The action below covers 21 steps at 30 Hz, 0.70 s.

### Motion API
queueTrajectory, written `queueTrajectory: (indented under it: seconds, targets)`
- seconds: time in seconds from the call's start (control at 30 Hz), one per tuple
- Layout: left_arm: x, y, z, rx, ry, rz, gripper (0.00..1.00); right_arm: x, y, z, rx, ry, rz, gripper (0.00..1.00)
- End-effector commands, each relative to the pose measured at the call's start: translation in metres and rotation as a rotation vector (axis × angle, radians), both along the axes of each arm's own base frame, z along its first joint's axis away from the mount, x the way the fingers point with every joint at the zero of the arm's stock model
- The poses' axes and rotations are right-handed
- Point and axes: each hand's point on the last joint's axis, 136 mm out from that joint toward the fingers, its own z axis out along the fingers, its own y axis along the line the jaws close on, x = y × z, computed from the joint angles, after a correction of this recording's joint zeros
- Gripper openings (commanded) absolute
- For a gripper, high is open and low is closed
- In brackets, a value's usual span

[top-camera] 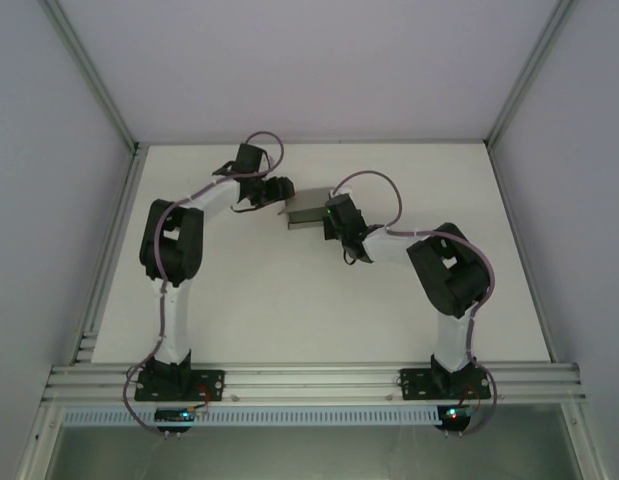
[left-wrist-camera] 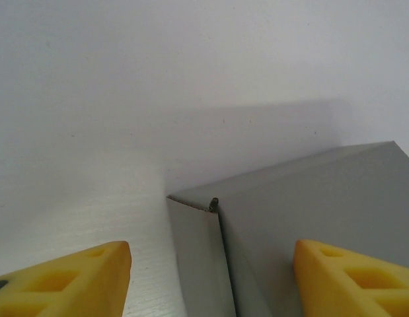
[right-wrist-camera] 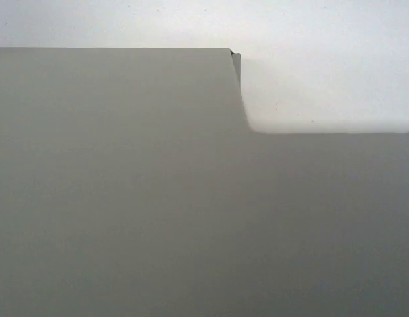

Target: Assemble paper box

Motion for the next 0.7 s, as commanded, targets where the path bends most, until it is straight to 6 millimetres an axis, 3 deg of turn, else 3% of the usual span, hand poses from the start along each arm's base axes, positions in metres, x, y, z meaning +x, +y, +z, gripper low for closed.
queueTrajectory:
  seconds: [0.0, 0.2, 0.47, 0.57, 0.67]
  targets:
    - [-0.017, -0.009, -0.008, -0.039, 0.033, -0.036, 0.58, -0.015, -0.003, -0.018, -0.064, 0.062, 0.019, 0.06]
    - [-0.024, -0.006, -0.027, -0.042, 0.055, -0.014, 0.55, -0.027, -0.003, -0.006, -0.071, 0.078, 0.028, 0.11]
    - [-0.028, -0.002, -0.041, -0.039, 0.07, 0.003, 0.5, -0.066, -0.012, 0.019, -0.003, 0.145, 0.07, 0.26]
    - [-0.032, -0.002, -0.049, -0.04, 0.08, 0.005, 0.48, -0.073, -0.017, 0.03, 0.047, 0.15, 0.087, 0.38]
    - [-0.035, -0.003, -0.053, -0.05, 0.076, -0.008, 0.45, -0.063, -0.02, 0.044, 0.18, 0.173, 0.098, 0.53]
